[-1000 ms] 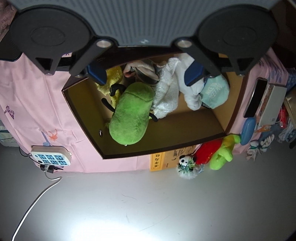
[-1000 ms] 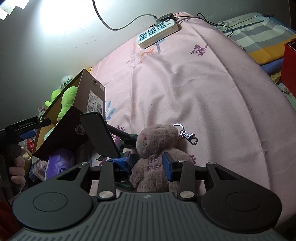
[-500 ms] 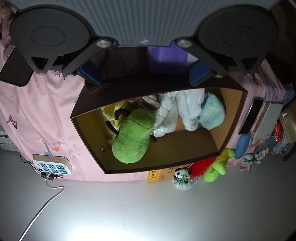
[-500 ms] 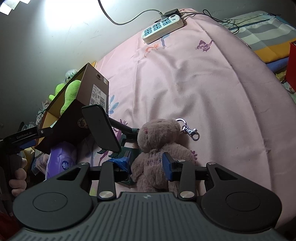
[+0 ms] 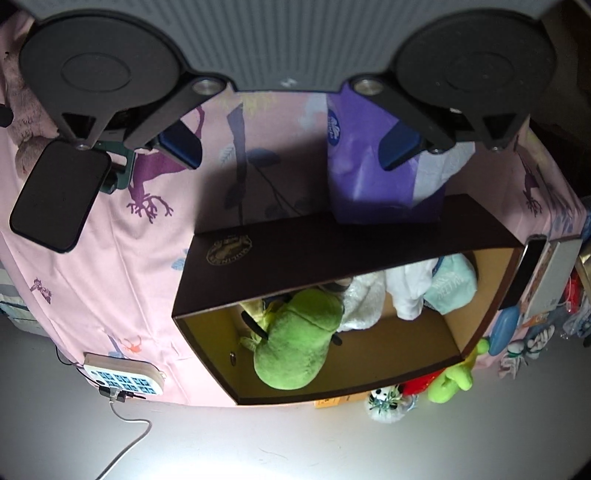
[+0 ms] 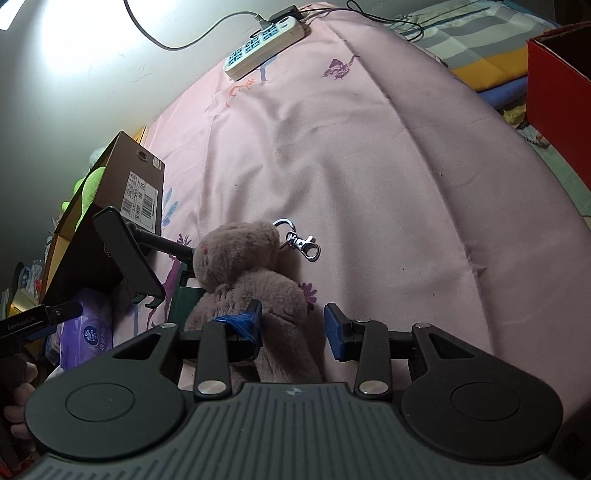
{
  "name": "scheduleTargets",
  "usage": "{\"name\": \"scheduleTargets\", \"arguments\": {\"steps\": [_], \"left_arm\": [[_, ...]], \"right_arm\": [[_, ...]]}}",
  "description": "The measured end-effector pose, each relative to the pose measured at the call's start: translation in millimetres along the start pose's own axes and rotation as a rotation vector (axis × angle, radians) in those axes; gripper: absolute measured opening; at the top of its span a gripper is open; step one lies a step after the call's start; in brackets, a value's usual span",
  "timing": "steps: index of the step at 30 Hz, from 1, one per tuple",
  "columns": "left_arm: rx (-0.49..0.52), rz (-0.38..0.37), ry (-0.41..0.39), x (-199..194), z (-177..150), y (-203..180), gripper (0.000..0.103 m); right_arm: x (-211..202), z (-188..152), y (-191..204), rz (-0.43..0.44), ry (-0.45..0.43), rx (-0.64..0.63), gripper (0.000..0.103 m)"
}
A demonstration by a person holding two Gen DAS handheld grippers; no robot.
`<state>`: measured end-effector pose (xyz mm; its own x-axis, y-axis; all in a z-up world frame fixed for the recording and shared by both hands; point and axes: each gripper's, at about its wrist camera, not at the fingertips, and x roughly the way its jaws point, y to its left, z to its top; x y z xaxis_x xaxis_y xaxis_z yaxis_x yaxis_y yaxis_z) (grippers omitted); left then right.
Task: Organize soft objects
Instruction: 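Withdraw the left gripper from the box while the right gripper lifts the teddy bear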
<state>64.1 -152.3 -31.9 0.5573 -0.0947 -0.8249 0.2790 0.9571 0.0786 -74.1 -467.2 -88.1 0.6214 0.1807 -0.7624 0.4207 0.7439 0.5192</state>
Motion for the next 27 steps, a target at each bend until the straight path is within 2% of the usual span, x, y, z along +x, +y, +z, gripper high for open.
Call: {"name": "scheduleTargets", "arguments": {"steps": [9,11,14,18,22,27], "left_arm": [[0.023,-0.023,0.03,6.0,-7.8,-10.7,0.101],[0.029,-0.024,0.029,5.7,-8.4,-12.6,0.101],[0.037,-0.029,0.03,5.8,-9.2,-15.2,0.101],[0.049,-0.036,0.034,6.9,-10.6,-19.3,0.101],[0.056,-0.043,0.043,7.8,-12.6,-22.7,0.101],[0.069,-0.046,0.044,6.2,-15.7,-26.1,0.101]], "right_arm": [[16.7,-0.2,-19.0,0.186,0.076,0.136,0.021],[17.5,0.9,-22.8,0.249,0.11,0.163,0.023],[13.9,0.4,-18.5,0.318,0.123,0.14,0.023],[15.3,-2.0,-2.2,0.333,0.124,0.047,0.024],[25.2,-8.4,14.8,0.294,0.125,-0.032,0.024],[37.6,-11.7,21.9,0.27,0.112,-0.023,0.026]]}}
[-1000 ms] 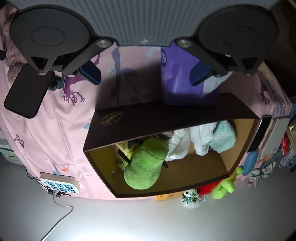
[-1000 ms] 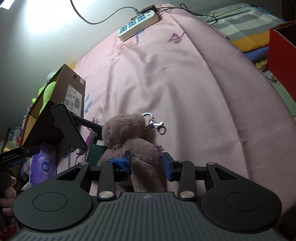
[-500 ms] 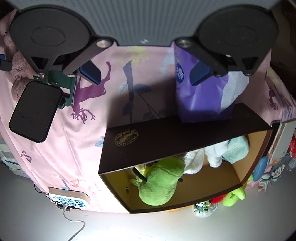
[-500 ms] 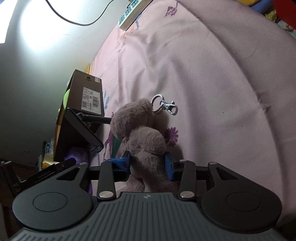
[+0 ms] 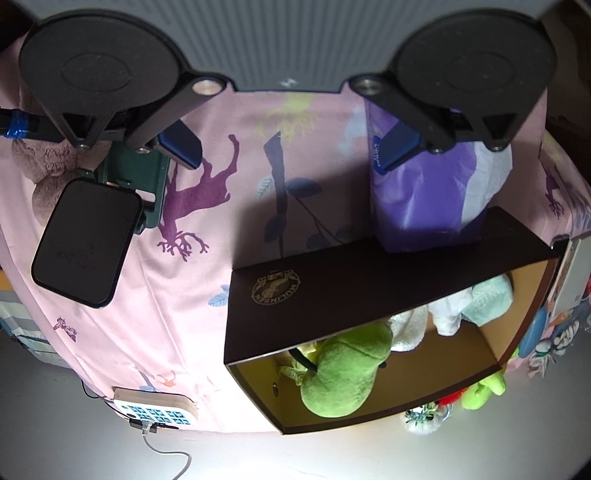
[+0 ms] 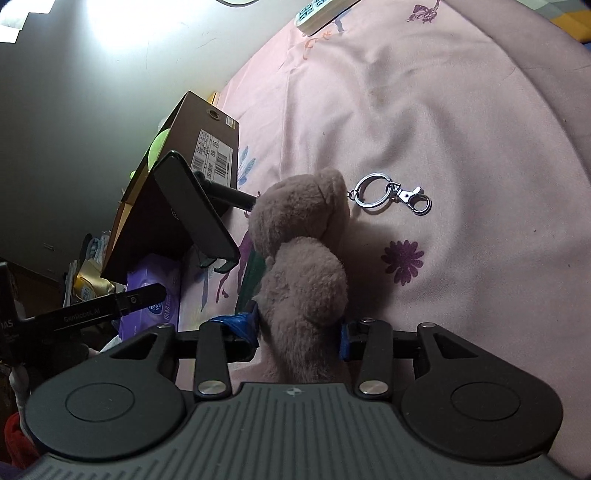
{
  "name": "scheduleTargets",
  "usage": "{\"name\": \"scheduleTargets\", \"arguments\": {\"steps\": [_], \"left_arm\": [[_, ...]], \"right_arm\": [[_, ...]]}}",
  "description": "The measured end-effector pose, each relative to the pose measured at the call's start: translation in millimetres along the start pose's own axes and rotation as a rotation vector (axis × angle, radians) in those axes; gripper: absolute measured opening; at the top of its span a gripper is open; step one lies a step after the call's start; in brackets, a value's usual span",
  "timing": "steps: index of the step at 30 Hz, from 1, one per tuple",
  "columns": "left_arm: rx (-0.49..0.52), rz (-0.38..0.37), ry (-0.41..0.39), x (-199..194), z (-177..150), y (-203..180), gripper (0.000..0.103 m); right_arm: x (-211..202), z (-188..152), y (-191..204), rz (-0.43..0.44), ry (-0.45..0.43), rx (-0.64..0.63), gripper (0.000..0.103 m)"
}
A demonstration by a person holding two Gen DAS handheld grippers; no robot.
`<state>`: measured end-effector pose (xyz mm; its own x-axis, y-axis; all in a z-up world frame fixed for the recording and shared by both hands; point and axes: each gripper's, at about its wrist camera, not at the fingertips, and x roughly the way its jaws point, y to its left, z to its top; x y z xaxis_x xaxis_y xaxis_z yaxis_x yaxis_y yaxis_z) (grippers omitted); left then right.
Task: Organize soft objects
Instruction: 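Withdraw the left gripper from the box while the right gripper lifts the teddy bear, then carry the teddy bear over the box with the right gripper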
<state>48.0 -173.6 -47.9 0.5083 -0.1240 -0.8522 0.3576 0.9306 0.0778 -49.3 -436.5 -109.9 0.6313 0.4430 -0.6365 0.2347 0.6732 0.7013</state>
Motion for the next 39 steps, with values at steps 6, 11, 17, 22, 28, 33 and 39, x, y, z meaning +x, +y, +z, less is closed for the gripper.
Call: {"name": "scheduleTargets", "arguments": {"steps": [6,11,17,22,28,33,39], "left_arm": [[-0.001,0.0,0.006,-0.1,-2.6,0.8,0.101],[0.006,0.001,-0.001,-1.6,-2.5,0.7,0.101],[0.015,-0.01,0.0,-1.6,-3.9,-1.2,0.101],[0.021,-0.019,-0.006,-3.1,-4.5,-3.1,0.101],[0.017,-0.021,-0.021,-8.6,-3.5,-2.7,0.101],[0.002,-0.014,-0.028,-12.5,-3.8,0.9,0.101],[-0.023,-0.003,-0.034,-16.6,-4.8,7.5,0.101]], "right_arm": [[-3.4,-1.0,-5.8,0.015,0.003,0.053,0.022],[-12.3,-4.8,-3.1,-0.003,-0.017,0.06,0.021],[-27.1,-9.4,-5.9,-0.025,-0.059,0.092,0.021],[-40.3,-6.9,-6.5,-0.04,-0.114,0.114,0.02],[-57.4,6.2,-4.3,-0.03,-0.189,0.117,0.02],[-66.8,21.5,2.3,0.004,-0.235,0.102,0.02],[-72.1,37.3,2.2,0.099,-0.243,0.171,0.019]]}}
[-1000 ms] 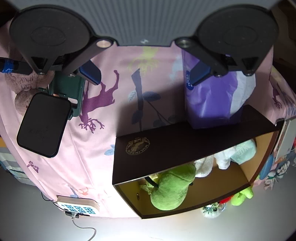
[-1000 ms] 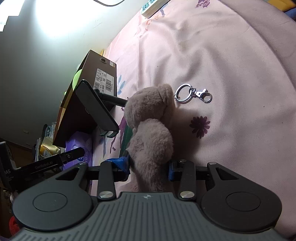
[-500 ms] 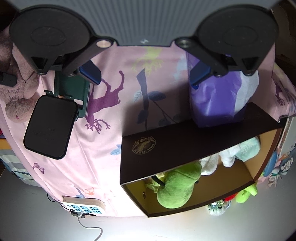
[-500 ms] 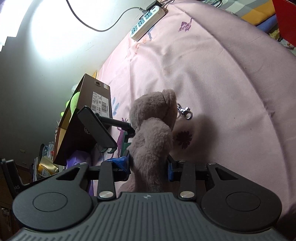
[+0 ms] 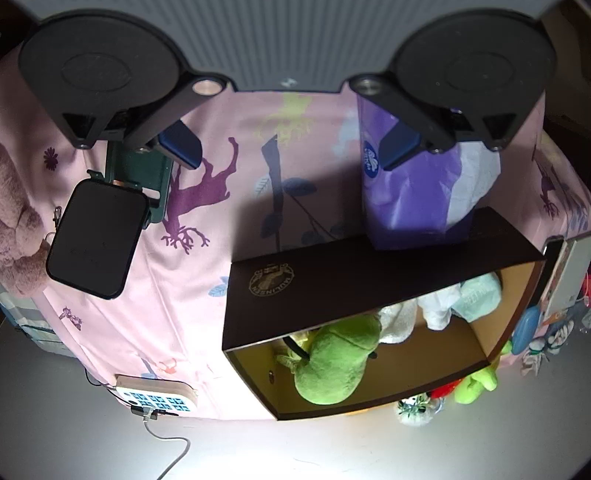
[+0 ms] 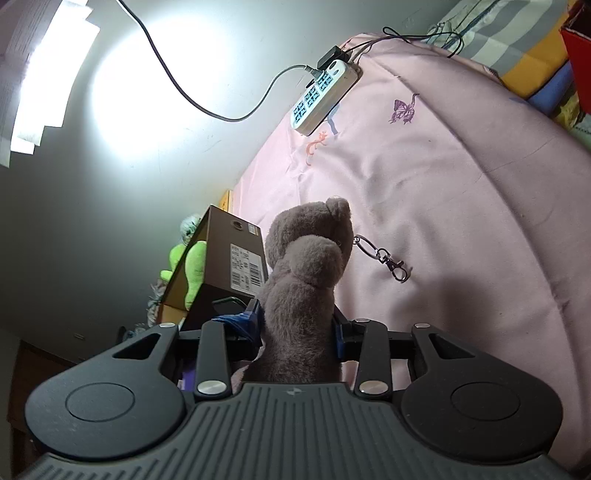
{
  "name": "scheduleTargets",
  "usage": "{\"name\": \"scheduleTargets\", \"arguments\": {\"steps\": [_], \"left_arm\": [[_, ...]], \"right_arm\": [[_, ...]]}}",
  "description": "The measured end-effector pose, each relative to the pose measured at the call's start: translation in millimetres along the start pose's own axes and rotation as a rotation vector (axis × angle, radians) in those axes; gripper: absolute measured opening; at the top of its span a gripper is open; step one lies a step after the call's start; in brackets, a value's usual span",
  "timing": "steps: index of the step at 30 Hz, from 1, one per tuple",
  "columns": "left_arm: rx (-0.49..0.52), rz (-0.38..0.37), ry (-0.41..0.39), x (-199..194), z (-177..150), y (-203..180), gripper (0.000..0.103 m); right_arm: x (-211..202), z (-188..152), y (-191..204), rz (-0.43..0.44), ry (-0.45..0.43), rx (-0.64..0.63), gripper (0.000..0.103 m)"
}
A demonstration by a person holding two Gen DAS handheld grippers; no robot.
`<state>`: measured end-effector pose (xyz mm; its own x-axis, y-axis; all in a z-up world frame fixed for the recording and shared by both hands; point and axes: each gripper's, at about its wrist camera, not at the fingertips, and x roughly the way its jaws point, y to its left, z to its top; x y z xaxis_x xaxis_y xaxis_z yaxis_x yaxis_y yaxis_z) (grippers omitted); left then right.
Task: Organize soft objects
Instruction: 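Carry the teddy bear over the box with the right gripper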
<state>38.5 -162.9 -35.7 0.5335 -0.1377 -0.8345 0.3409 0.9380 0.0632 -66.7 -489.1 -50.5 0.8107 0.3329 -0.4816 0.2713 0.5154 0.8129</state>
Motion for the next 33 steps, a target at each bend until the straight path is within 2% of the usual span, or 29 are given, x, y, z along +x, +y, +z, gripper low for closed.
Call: {"name": "scheduleTargets", "arguments": {"steps": [7,11,22,33], "left_arm": [[-0.025,0.019,-0.005,-4.9,-3.4,7.1,0.101],[-0.03,0.032,-0.012,-7.8,-5.0,8.1,0.101],[-0.047,0.044,-0.047,-23.5,-14.6,13.9,0.101],[-0.138,0.03,-0.136,-46.0,-15.7,64.4,0.101]], "right_arm": [[2.9,19.6,2.9,0.166,0.004,0.166,0.019],[8.4,29.5,17.9,0.254,0.014,0.198,0.019],[44.2,45.6,76.7,0.401,0.102,0.113,0.019],[111.2,37.9,156.1,0.458,0.224,0.022,0.019]]}}
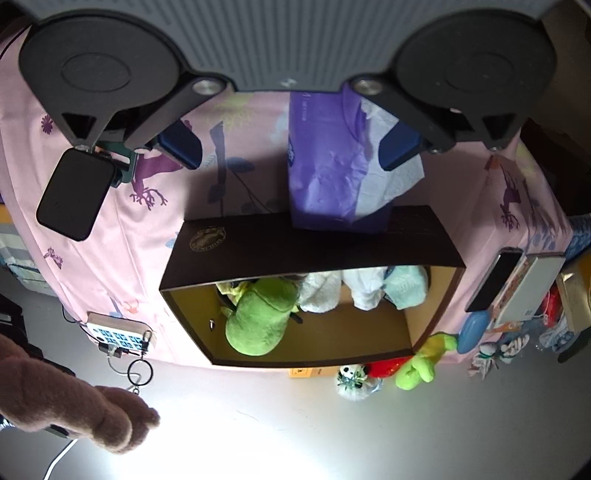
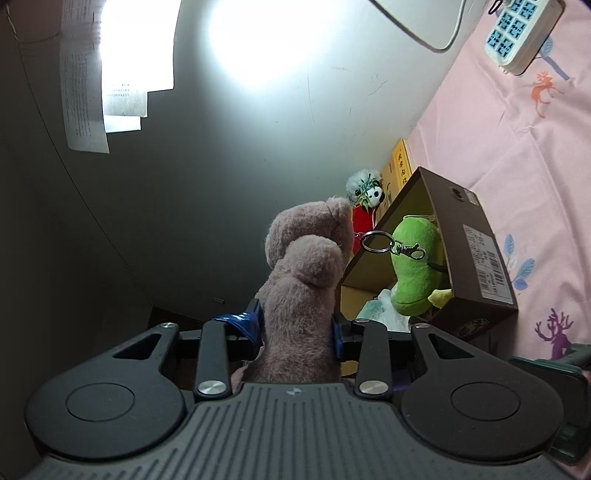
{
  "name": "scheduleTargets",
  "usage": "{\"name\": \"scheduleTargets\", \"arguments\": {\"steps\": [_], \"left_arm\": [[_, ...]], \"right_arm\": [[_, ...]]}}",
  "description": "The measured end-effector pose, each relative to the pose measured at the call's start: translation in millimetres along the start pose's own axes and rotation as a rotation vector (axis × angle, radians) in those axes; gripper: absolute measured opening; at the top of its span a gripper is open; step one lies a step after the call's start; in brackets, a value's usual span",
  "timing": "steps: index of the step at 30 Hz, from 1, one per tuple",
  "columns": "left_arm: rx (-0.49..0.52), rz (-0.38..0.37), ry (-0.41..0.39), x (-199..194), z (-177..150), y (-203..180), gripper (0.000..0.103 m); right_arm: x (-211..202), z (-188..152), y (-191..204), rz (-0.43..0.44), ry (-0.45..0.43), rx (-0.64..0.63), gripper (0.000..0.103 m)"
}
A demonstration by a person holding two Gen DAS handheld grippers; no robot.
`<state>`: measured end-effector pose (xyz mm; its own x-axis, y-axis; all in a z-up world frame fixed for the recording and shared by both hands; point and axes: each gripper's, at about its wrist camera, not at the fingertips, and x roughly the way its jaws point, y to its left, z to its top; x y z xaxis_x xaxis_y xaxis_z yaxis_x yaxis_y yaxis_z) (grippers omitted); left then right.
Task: Organize soft objects
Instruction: 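Carry the teddy bear over the box with the right gripper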
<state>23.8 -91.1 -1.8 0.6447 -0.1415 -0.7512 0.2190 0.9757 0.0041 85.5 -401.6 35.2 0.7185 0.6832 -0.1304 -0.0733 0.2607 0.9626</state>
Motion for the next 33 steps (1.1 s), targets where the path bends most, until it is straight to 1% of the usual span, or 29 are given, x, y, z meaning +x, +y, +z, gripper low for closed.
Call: {"name": "scheduleTargets", "arguments": {"steps": [3,6,11,15,18,20,24,26,30,33], "left_arm": [[-0.018,-0.004,-0.003,1.2,0.7,18.2,0.101],[-0.039,-0.003,-0.01,3.9,3.6,38.4,0.101],[-0.059,-0.004,-0.013,11.3,7.1,70.8,0.101],[-0.074,-0.015,-0.003,19.6,8.7,94.2,0.101],[-0.081,-0.018,0.002,26.0,10.2,111.2,0.101],[-0.091,-0.023,0.005,30.4,12.7,121.9,0.101],[-0.101,-0.03,0.012,39.6,18.5,137.2,0.101],[-0.1,-0.035,0.015,44.1,20.9,143.0,0.101],[-0.101,-0.052,0.031,54.8,25.0,151.8,0.101],[-0.098,-0.066,0.041,61.8,28.4,154.6,0.101]], "right_arm": [[37.0,-2.9,8.9,-0.019,0.036,-0.023,0.019],[74.8,-6.6,10.1,-0.052,0.057,-0.021,0.019],[135.5,-9.9,3.6,-0.136,0.093,-0.015,0.019],[178.1,-9.8,-2.4,-0.221,0.105,-0.041,0.019],[205.1,-8.6,-8.1,-0.259,0.111,-0.035,0.019],[220.5,-9.6,-10.1,-0.289,0.108,-0.053,0.019],[247.0,-13.1,-16.6,-0.394,0.098,-0.121,0.019],[255.5,-15.2,-22.6,-0.436,0.103,-0.127,0.019],[272.6,-21.1,-34.8,-0.496,0.136,-0.121,0.019],[284.7,-25.8,-36.8,-0.508,0.149,-0.13,0.019]]}}
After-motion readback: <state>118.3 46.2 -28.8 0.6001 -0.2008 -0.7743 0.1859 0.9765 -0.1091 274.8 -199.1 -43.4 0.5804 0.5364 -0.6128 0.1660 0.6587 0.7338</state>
